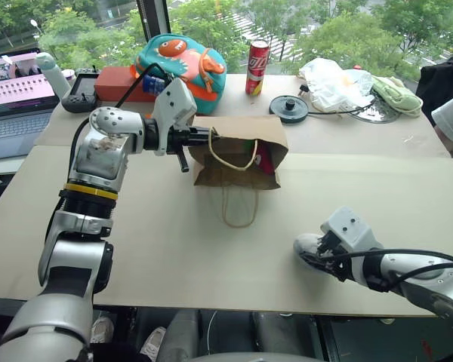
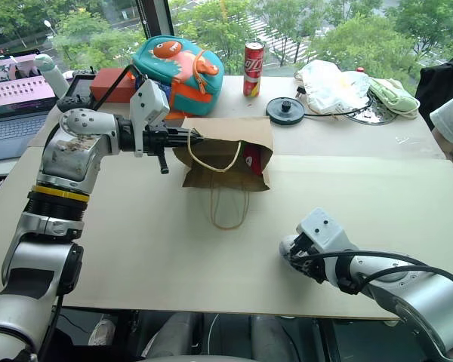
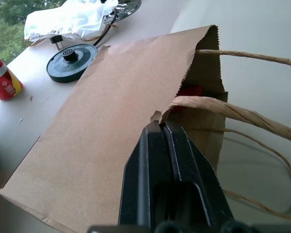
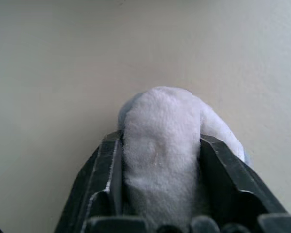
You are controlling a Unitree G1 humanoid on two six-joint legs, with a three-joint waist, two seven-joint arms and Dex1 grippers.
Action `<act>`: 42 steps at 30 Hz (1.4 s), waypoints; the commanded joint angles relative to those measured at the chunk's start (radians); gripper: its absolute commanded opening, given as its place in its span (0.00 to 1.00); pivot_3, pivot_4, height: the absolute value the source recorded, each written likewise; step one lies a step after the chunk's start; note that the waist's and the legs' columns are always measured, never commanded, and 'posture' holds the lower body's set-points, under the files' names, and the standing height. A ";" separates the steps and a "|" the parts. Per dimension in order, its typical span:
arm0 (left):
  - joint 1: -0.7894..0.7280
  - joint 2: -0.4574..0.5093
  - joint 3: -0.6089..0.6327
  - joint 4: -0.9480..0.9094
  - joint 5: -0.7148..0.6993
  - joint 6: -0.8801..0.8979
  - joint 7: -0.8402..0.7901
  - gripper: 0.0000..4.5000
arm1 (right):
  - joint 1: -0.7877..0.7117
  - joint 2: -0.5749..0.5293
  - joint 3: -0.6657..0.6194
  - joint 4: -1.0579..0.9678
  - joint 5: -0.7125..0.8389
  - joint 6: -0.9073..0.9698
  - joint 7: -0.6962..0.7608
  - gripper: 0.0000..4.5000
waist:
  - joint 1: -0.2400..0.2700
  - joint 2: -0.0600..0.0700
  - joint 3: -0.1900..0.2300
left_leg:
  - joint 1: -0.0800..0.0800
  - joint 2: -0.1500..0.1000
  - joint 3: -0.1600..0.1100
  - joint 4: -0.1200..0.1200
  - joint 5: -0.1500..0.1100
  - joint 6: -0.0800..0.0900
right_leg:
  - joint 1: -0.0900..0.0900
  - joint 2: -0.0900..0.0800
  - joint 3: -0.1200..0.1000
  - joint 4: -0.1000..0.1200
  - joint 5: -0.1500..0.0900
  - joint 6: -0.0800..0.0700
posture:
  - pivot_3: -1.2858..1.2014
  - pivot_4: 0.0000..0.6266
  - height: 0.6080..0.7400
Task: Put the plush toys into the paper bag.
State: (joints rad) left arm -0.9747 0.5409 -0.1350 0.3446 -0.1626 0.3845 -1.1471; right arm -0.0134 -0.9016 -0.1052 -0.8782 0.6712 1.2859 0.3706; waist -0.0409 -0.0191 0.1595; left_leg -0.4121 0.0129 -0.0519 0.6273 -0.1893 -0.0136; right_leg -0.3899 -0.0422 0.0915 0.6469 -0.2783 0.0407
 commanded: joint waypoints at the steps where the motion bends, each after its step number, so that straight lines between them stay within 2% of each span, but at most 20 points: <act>1: -0.010 0.000 0.021 -0.030 -0.019 -0.012 0.005 0.00 | 0.014 -0.009 0.021 0.008 -0.031 -0.020 0.003 0.16 | 0.000 0.000 0.000 | 0.000 0.000 0.000 0.000 0.000 0.000 | 0.000 0.000 0.000 0.000 0.000 0.000 | 0.52 0.24 0.99; 3: -0.010 -0.001 0.021 -0.029 -0.019 -0.012 0.005 0.00 | 0.016 -0.004 0.021 0.008 -0.037 -0.022 0.005 0.07 | 0.000 0.000 0.000 | 0.000 0.000 0.000 0.000 0.000 0.000 | 0.000 0.000 0.000 0.000 0.000 0.000 | 0.52 0.24 0.99; 6: -0.011 0.000 0.021 -0.026 -0.019 -0.014 0.003 0.00 | 0.011 0.015 0.006 -0.002 -0.031 -0.023 0.006 0.07 | 0.000 0.000 0.000 | 0.001 0.000 0.000 0.000 0.000 0.000 | 0.001 0.000 0.000 0.000 0.000 0.000 | 0.52 0.24 0.99; 11: -0.011 -0.003 0.023 -0.031 -0.023 -0.009 0.006 0.00 | -0.040 0.103 -0.100 -0.005 0.014 -0.003 -0.007 0.07 | -0.002 0.000 0.000 | 0.002 0.000 0.000 0.000 0.000 0.000 | 0.001 0.000 0.001 0.001 0.000 0.000 | 0.52 0.24 0.99; 14: -0.015 -0.008 0.028 -0.027 -0.027 -0.002 0.011 0.00 | -0.151 0.220 -0.212 0.007 0.100 0.050 -0.039 0.07 | -0.004 0.000 0.000 | 0.002 0.000 0.000 0.000 0.000 0.000 | 0.001 0.000 0.001 0.001 0.001 -0.001 | 0.52 0.24 0.99; 17: -0.011 -0.013 0.029 -0.029 -0.031 0.006 0.014 0.00 | -0.214 0.309 -0.252 0.001 0.158 0.104 -0.077 0.07 | -0.001 0.000 0.000 | 0.002 0.000 0.000 0.000 0.000 0.000 | 0.001 0.000 0.001 0.001 0.002 -0.003 | 0.52 0.24 0.99; 26: -0.009 -0.020 0.030 -0.039 -0.059 0.047 0.023 0.00 | -0.244 0.533 -0.212 -0.034 0.208 0.204 -0.211 0.07 | 0.001 0.000 0.000 | 0.000 0.000 -0.001 0.000 0.000 0.000 | 0.000 0.000 0.000 0.001 0.003 -0.005 | 0.52 0.24 0.99; 31: -0.014 -0.023 0.031 -0.041 -0.068 0.063 0.025 0.00 | -0.288 0.731 -0.182 -0.005 0.178 0.198 -0.315 0.07 | -0.006 0.000 0.000 | 0.002 0.000 -0.001 -0.001 0.000 0.000 | 0.000 0.001 0.000 0.002 0.003 -0.005 | 0.52 0.24 0.99; 36: -0.014 -0.025 0.030 -0.047 -0.072 0.076 0.025 0.00 | -0.319 0.873 -0.132 0.040 0.118 0.167 -0.405 0.07 | -0.005 0.001 0.000 | 0.002 0.001 -0.001 -0.001 0.000 0.000 | 0.000 0.001 0.000 0.002 0.003 -0.005 | 0.52 0.24 0.99; 42: -0.013 -0.014 0.029 -0.051 -0.079 0.082 0.022 0.00 | -0.363 0.959 -0.096 0.103 0.075 0.116 -0.446 0.07 | -0.005 0.001 0.000 | 0.002 0.000 -0.001 -0.001 0.000 0.000 | -0.001 0.001 0.000 0.002 0.003 -0.005 | 0.52 0.24 0.99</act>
State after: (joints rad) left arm -0.9689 0.5152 -0.1314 0.3308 -0.2280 0.4633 -1.1249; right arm -0.3579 0.0497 -0.2134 -0.7675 0.7550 1.4400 -0.0696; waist -0.0457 -0.0185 0.1592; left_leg -0.4103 0.0134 -0.0532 0.6260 -0.1893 -0.0136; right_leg -0.3906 -0.0416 0.0913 0.6491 -0.2754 0.0358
